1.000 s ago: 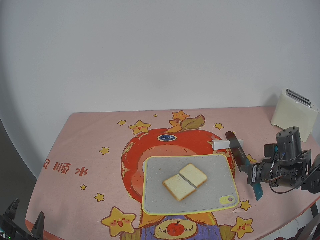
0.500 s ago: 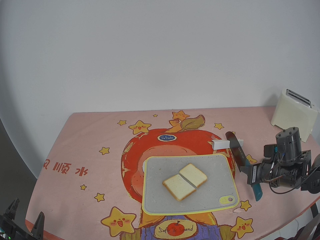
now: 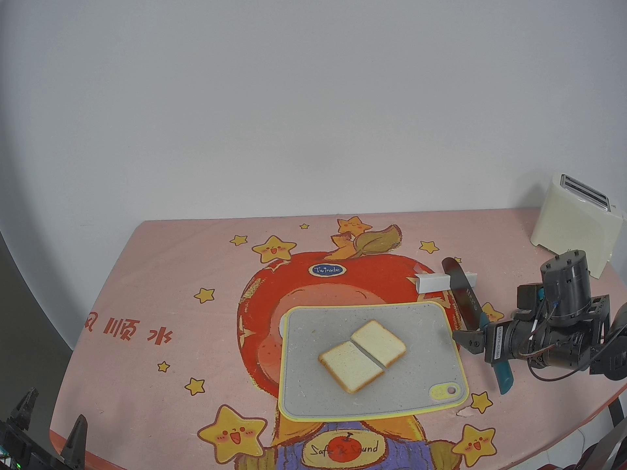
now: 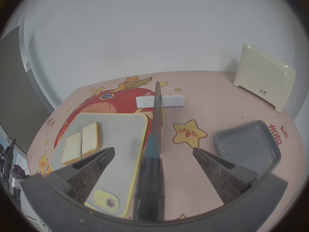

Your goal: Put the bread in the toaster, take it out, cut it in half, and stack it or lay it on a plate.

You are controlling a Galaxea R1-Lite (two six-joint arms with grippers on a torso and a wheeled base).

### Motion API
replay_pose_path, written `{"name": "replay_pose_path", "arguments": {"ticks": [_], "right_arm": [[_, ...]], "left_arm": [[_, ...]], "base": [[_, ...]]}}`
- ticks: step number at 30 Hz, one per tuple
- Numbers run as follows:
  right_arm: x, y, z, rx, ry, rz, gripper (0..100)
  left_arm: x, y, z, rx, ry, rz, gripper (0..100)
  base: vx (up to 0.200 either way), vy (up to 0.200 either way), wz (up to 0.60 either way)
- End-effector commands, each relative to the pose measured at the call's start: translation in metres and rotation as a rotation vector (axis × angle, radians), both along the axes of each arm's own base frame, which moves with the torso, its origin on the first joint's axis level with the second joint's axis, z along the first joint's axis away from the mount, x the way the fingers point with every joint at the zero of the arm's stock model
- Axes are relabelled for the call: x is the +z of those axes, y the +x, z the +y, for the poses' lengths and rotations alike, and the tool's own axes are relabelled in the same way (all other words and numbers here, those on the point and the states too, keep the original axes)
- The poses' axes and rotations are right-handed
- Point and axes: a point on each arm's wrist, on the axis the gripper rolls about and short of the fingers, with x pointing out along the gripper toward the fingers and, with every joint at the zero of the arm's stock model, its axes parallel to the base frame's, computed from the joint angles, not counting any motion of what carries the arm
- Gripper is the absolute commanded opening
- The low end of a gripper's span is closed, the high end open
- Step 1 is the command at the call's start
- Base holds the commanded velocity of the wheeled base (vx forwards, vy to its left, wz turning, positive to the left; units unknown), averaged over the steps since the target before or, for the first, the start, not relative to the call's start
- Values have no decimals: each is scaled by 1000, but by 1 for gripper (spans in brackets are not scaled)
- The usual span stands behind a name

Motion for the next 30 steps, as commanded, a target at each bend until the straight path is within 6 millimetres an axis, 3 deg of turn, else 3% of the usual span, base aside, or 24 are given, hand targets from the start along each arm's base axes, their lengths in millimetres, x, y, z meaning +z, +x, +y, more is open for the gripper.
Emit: {"name": "replay_pose_path", "arguments": {"ticks": [1,9,16,23,30], "right_arm": [[0,0,0,0,1,-3,100],[4,-1,-1,-4,8,-16,100],[26,-9,-6,-2,54,-127,100],[56,-32,-16,84,43,-273,100],[52,-55,-9,240,-4,-299,100]], "left_arm": [[-5,1,0,0,1,19,100],[-5,1,0,0,1,19,100],[-5,1,0,0,1,17,100],[-5,1,0,0,1,19,100],[-5,1,0,0,1,19,100]], "base": [[0,0,0],[0,0,0],[0,0,0],[0,0,0],[0,0,0]]}}
